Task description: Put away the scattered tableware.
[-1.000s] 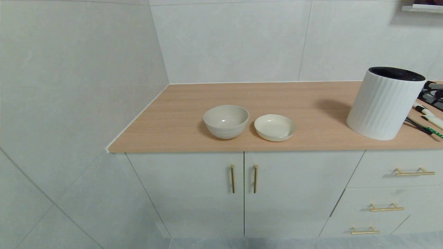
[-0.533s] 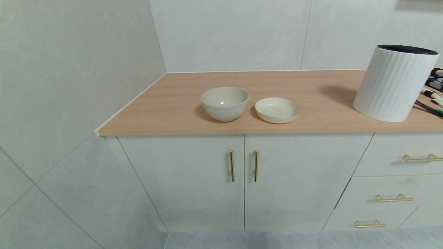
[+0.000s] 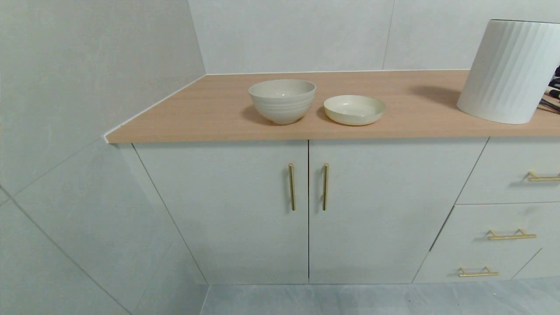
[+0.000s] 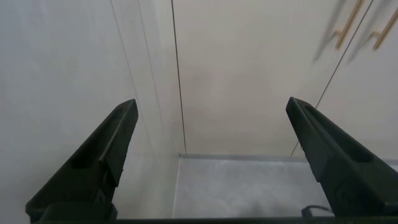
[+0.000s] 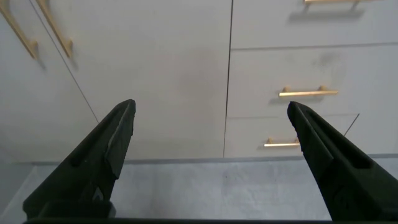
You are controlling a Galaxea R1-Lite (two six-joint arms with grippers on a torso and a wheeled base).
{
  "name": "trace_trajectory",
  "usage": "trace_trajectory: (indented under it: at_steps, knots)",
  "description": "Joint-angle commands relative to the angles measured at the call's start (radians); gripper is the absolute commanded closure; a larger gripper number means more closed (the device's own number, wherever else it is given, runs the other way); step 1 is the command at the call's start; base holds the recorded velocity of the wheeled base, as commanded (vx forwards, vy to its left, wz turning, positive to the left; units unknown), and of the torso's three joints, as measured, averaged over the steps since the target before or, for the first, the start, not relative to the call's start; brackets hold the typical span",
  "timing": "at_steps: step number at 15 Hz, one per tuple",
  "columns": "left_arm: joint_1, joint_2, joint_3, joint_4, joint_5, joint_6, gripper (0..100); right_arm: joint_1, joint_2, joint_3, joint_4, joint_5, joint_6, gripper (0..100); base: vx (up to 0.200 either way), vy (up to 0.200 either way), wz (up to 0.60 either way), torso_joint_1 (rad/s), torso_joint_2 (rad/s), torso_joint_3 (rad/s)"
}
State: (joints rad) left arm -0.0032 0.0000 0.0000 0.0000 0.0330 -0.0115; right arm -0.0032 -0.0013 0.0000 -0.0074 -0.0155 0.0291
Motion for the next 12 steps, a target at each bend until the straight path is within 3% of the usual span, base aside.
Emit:
trace_trajectory:
  at_steps: [1,4,10,12]
  knots:
    - [0.0,0.0,0.0,0.0,0.001,-0.001,0,0.0,0.001,0.0,0.0,0.0,0.0,0,0.0,0.0,0.0,-0.144,0.46,0.315]
    - [0.0,0.0,0.0,0.0,0.001,-0.001,0,0.0,0.001,0.0,0.0,0.0,0.0,0,0.0,0.0,0.0,-0.09,0.34,0.253]
    - [0.0,0.0,0.0,0.0,0.001,0.001,0,0.0,0.001,0.0,0.0,0.0,0.0,0,0.0,0.0,0.0,-0.006,0.03,0.022]
    - [0.0,0.0,0.0,0.0,0.001,0.001,0,0.0,0.001,0.0,0.0,0.0,0.0,0,0.2,0.0,0.0,-0.007,0.0,0.005]
